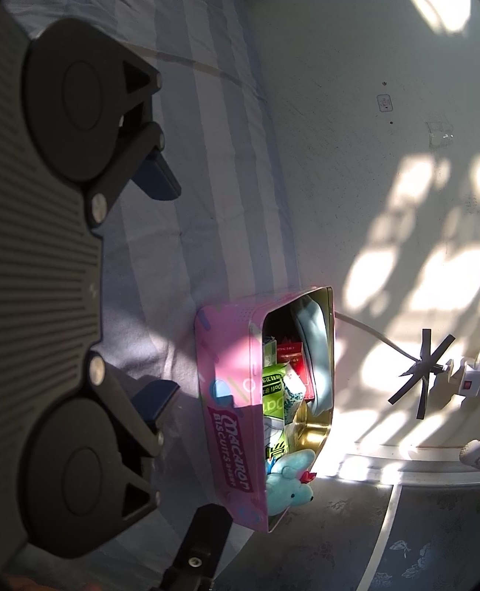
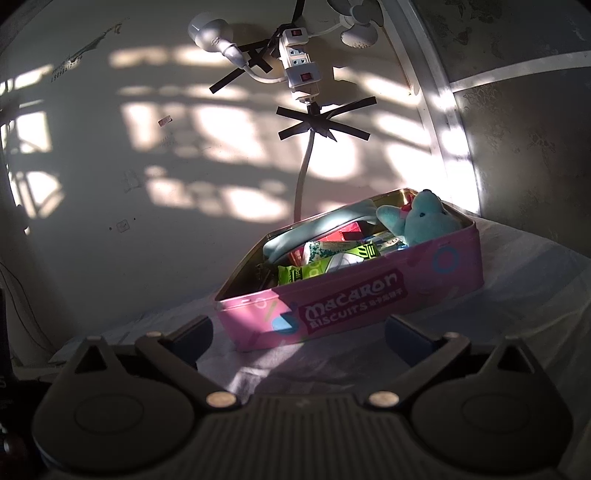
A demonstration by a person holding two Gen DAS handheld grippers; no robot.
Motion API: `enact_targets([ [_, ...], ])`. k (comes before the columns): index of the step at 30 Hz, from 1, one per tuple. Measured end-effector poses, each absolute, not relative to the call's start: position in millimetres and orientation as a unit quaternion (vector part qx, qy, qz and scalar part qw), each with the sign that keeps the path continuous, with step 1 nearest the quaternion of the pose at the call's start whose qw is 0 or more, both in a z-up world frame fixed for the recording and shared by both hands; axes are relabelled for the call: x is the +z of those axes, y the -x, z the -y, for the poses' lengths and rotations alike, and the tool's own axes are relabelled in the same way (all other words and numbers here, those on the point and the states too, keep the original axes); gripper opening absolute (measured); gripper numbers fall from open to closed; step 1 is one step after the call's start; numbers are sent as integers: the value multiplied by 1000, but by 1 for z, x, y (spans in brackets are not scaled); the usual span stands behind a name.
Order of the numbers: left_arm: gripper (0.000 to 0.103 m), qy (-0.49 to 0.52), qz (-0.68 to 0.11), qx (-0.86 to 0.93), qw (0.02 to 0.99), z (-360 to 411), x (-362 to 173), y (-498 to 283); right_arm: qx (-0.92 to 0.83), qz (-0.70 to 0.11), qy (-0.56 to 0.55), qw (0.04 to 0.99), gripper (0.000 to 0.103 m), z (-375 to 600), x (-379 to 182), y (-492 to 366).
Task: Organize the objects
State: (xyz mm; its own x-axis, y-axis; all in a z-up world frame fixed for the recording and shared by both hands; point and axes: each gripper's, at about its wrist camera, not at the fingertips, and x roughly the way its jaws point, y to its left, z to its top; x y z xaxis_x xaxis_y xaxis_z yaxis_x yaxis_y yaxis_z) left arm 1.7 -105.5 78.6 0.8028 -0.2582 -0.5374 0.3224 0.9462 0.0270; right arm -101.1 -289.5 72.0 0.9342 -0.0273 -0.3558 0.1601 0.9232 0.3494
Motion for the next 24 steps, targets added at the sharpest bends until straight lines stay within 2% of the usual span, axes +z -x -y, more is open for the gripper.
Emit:
enact_targets([
  [24, 103, -77, -289, -115, 947, 98, 63, 8, -82, -187, -189, 961, 103, 277, 58, 95],
])
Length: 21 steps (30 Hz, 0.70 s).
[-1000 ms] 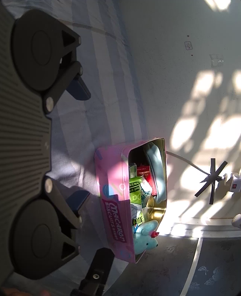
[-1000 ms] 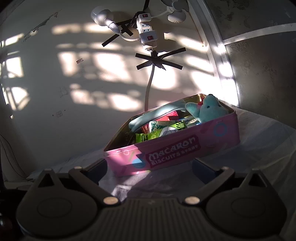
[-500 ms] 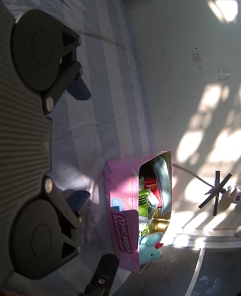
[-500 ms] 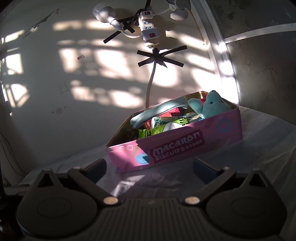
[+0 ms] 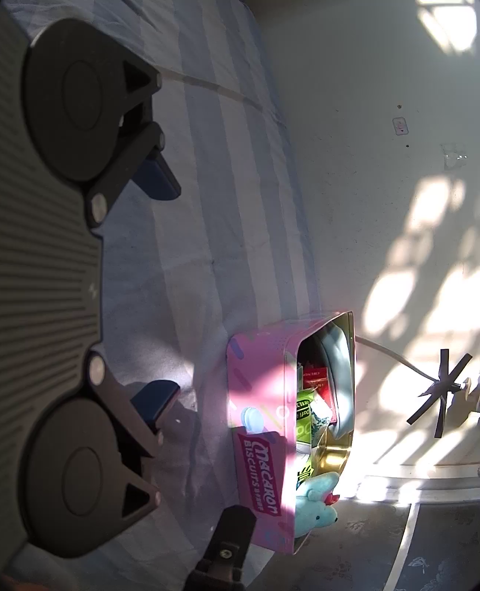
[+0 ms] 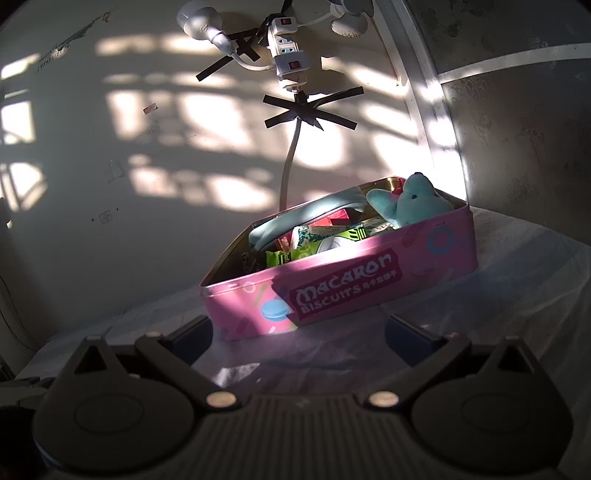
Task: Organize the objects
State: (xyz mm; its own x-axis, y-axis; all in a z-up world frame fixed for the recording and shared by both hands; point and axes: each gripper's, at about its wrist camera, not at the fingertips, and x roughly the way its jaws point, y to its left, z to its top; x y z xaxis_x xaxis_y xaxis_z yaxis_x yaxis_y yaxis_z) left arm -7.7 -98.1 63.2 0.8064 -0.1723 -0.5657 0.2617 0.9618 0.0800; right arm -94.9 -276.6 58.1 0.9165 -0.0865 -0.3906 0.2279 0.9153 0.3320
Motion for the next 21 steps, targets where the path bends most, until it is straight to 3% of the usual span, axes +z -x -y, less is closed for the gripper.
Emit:
enact_targets([
  [21, 103, -88, -326, -113, 935, 104, 58, 10, -86, -194, -202, 956, 103, 279, 53, 92],
])
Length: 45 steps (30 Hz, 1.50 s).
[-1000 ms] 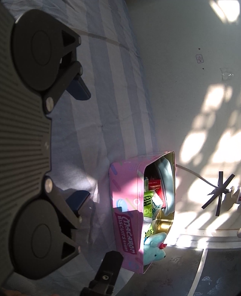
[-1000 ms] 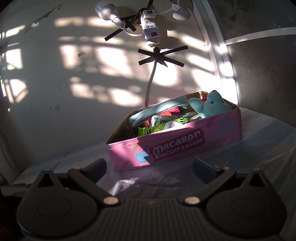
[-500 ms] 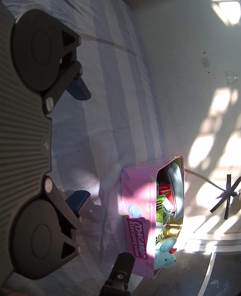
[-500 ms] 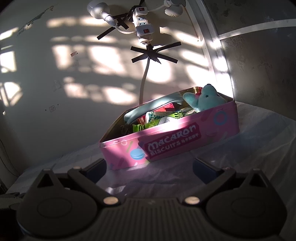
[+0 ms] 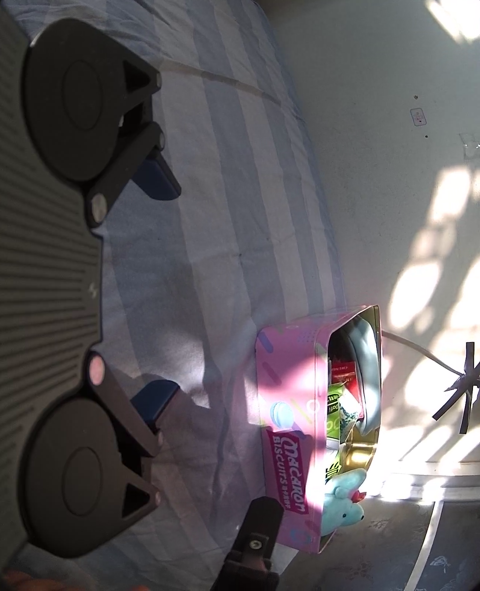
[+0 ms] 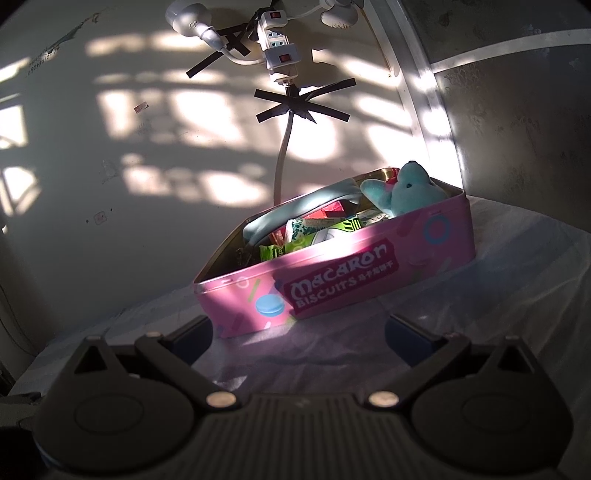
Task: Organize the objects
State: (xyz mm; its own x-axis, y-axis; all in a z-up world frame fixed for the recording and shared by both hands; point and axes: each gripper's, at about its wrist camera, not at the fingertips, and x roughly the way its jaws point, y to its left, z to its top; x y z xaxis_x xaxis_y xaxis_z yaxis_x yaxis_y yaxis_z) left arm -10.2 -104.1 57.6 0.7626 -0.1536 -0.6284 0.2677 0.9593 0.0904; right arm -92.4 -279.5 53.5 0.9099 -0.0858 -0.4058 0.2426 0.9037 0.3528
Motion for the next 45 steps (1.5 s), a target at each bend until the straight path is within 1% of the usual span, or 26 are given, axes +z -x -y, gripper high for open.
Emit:
enact_targets([
  [45, 103, -103, -341, -127, 926, 115, 50, 14, -91, -202, -211, 952, 103, 282, 46, 91],
])
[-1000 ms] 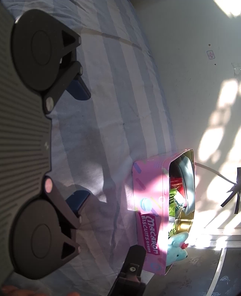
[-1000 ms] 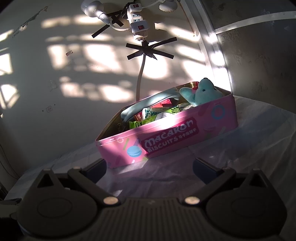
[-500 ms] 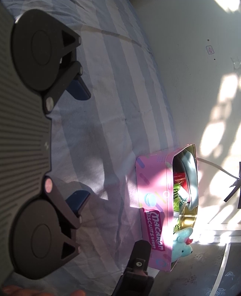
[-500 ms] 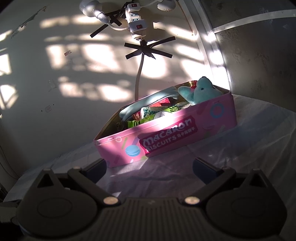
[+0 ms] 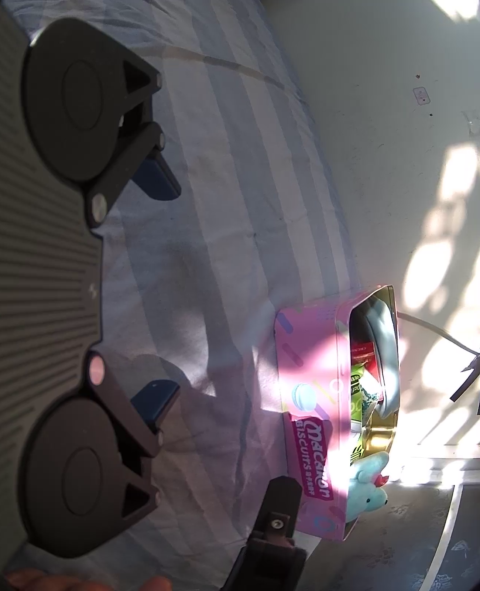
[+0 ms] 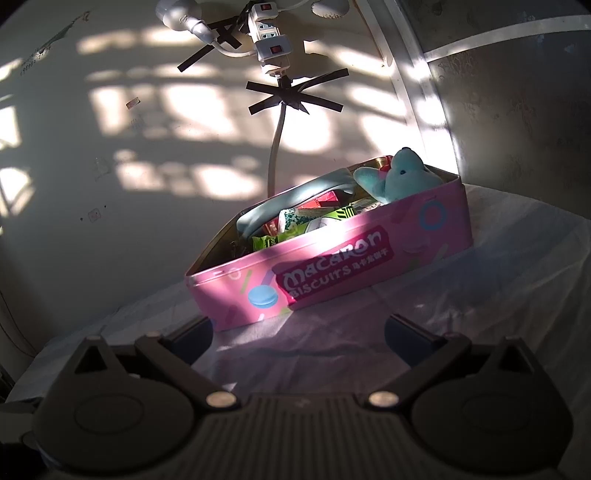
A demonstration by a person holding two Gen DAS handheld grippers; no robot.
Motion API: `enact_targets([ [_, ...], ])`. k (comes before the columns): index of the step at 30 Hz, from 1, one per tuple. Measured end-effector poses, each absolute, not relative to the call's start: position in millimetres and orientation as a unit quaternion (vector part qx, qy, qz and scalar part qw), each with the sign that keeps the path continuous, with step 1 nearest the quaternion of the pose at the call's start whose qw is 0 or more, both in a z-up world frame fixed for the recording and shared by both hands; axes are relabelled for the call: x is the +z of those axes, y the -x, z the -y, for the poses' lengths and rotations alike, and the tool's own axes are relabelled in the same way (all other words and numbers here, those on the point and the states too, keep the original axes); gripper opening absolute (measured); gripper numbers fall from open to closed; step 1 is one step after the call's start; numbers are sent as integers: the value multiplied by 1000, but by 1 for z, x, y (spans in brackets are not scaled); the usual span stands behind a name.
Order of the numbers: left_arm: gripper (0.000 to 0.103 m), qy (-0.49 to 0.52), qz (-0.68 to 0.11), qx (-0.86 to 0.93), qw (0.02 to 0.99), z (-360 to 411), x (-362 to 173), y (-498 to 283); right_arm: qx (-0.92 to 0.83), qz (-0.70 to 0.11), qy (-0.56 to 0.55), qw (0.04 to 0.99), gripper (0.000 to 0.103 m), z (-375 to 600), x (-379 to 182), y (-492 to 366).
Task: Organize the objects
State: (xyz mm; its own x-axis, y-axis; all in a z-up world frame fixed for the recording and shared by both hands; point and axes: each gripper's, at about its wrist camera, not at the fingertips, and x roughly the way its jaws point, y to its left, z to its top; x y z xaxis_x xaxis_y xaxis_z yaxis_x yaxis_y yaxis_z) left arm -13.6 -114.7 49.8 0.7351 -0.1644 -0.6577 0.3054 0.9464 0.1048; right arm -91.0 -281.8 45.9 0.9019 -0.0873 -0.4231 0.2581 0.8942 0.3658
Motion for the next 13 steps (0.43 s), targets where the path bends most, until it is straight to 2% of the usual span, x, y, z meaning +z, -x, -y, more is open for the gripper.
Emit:
enact_targets([
  [13, 103, -101, -338, -146, 924, 114, 50, 14, -92, -202, -209, 952, 103, 281, 44, 91],
])
